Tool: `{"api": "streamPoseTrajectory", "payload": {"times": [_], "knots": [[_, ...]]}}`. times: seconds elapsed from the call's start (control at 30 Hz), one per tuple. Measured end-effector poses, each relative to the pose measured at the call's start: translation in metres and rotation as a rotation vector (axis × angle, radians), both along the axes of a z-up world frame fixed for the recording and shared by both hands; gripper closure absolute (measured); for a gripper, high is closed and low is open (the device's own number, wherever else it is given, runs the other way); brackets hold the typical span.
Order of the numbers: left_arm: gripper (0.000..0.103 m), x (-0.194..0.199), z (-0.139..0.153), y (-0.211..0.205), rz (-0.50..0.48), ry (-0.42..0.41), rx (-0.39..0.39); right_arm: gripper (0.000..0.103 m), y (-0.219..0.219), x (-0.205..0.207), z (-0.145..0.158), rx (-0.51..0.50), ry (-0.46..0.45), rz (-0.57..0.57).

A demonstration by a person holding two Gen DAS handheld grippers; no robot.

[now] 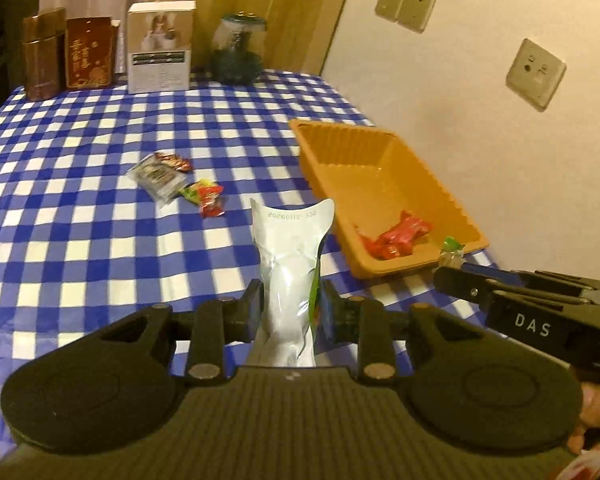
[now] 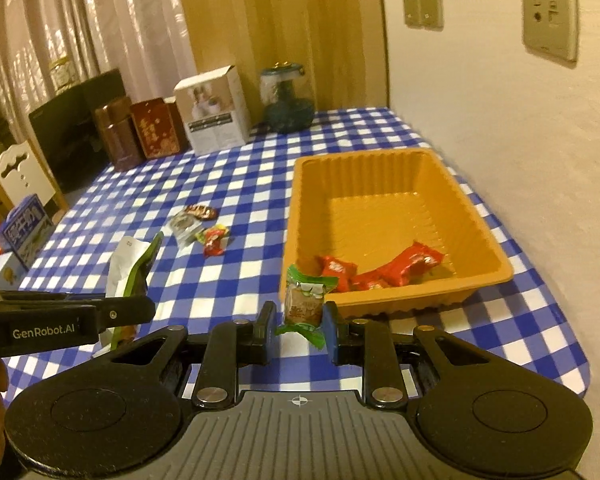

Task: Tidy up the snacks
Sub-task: 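Carry the bag and green candy over the orange tray while both tools open to drop them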

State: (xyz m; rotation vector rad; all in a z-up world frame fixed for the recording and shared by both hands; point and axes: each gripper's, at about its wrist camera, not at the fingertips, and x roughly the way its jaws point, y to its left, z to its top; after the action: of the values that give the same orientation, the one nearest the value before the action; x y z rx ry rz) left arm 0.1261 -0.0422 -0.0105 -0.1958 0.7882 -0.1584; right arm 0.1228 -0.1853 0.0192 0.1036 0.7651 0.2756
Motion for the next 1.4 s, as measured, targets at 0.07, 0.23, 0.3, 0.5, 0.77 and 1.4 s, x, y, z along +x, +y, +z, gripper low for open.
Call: {"api": "streamPoseTrajectory", "payload": {"times": [0.07, 0.23, 0.3, 0.5, 0.77, 1.4], "knots": [[0.076, 0.004, 0.003, -0.007, -0.012, -0.005, -0.011, 0.078, -0.007, 0.001, 0.002, -0.001, -0.007, -0.016], [0.076, 0.021, 0.010, -0.025, -0.050, -0.024, -0.022, 0.078, -0.024, 0.008, 0.004, -0.012, -0.022, -0.052], [0.076, 0.031, 0.012, -0.032, -0.062, -0.033, -0.024, 0.078, -0.031, 0.013, 0.005, -0.018, -0.028, -0.066], [0.076, 0.061, 0.017, -0.054, -0.096, -0.046, -0.040, 0.078, -0.048, 0.036, 0.006, -0.026, -0.050, -0.094], [0.076, 0.101, 0.011, -0.073, -0.122, -0.051, -0.058, 0.078, -0.068, 0.072, 0.000, -0.029, -0.056, -0.122], [0.063, 0.130, -0.011, -0.074, -0.111, -0.048, -0.069, 0.078, -0.086, 0.102, -0.016, -0.014, -0.032, -0.155]]}}
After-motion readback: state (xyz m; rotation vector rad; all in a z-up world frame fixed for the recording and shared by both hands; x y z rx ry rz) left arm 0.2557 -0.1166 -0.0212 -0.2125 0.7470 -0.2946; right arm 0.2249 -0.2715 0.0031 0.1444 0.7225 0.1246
